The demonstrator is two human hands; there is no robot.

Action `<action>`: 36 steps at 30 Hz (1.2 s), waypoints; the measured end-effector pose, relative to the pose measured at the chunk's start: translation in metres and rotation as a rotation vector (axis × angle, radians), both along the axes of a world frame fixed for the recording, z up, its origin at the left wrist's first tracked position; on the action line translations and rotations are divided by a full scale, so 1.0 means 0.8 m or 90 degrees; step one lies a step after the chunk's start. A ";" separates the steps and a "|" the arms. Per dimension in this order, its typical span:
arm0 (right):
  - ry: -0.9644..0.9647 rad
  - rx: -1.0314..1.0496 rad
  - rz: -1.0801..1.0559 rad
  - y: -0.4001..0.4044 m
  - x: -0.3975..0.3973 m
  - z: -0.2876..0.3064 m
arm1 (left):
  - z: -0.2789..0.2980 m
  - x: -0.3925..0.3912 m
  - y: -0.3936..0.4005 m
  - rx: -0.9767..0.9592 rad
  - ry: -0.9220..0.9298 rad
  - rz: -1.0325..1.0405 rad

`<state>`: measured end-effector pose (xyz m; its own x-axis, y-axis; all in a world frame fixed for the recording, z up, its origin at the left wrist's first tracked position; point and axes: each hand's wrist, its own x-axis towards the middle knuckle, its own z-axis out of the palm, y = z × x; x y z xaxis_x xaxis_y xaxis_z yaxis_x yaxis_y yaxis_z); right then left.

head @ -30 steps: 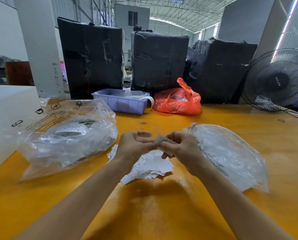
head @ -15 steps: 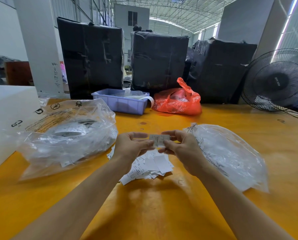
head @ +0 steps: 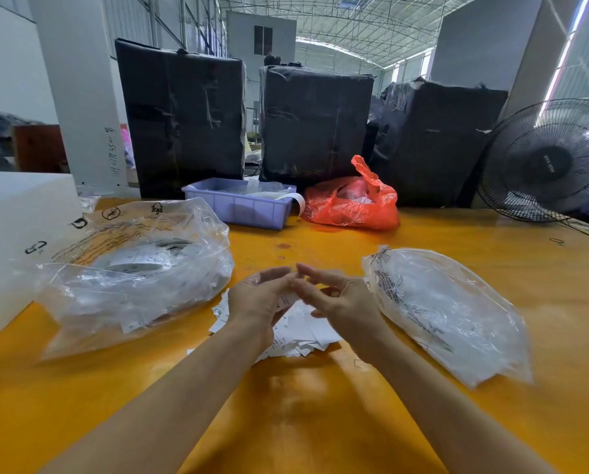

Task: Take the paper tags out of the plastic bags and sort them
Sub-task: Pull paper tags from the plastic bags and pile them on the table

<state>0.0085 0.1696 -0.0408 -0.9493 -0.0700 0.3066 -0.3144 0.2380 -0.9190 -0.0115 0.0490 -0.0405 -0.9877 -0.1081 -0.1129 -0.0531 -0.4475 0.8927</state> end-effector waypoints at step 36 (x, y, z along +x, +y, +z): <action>0.211 0.056 -0.384 0.098 -0.019 0.041 | 0.038 -0.023 -0.077 -0.294 0.033 -0.063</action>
<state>-0.0065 0.2481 -0.0081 -0.6879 0.4022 0.6041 -0.3642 0.5287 -0.7667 -0.0295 -0.0123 -0.0104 -0.9989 -0.0400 -0.0263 -0.0264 0.0018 0.9996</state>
